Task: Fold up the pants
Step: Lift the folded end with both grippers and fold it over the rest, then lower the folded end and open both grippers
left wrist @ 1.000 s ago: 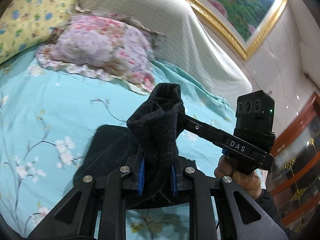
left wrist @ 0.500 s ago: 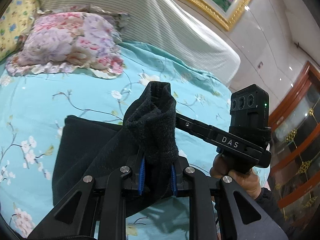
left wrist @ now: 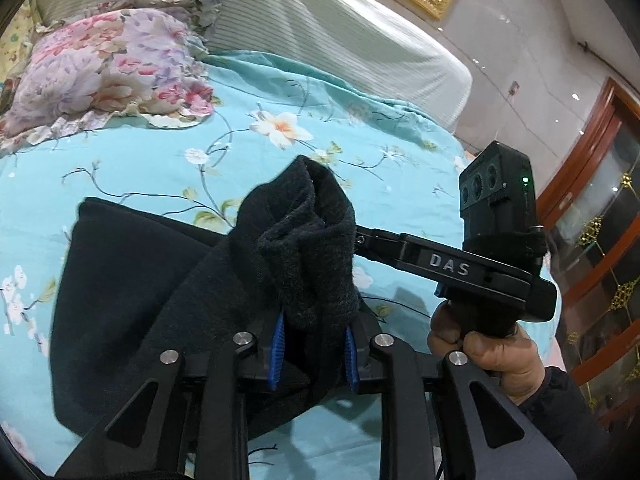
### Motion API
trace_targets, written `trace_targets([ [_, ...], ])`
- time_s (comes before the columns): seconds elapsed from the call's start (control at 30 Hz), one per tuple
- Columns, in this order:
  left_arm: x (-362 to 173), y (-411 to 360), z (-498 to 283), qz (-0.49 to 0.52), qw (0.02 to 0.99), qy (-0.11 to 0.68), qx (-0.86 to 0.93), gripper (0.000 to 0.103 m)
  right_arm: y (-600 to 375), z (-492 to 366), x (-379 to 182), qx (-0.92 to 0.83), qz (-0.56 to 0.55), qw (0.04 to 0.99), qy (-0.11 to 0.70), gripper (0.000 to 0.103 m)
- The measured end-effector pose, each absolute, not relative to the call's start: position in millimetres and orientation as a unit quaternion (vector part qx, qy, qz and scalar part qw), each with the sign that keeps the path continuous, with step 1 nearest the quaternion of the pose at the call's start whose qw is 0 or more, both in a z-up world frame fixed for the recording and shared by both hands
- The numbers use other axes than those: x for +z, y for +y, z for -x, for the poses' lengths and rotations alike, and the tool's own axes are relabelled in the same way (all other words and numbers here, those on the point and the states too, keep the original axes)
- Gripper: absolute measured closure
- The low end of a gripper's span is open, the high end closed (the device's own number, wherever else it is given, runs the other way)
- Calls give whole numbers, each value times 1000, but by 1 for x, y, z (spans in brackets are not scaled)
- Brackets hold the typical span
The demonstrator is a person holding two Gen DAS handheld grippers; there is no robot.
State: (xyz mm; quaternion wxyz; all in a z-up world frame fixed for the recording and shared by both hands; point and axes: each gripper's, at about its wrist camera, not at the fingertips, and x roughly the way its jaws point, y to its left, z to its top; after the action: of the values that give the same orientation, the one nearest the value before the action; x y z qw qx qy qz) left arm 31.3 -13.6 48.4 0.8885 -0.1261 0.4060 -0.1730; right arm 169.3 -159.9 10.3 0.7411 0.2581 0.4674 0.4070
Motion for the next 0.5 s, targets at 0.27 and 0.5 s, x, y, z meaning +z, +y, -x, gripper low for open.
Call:
trace_targets([
  [0.27, 40, -30, -31, 116, 881, 406, -213, 43, -187, -157, 14, 341, -266, 772, 466, 84],
  [0.5, 39, -39, -25, 107, 876, 410, -232, 31, -210, -142, 17, 269, -279, 784, 484, 44],
])
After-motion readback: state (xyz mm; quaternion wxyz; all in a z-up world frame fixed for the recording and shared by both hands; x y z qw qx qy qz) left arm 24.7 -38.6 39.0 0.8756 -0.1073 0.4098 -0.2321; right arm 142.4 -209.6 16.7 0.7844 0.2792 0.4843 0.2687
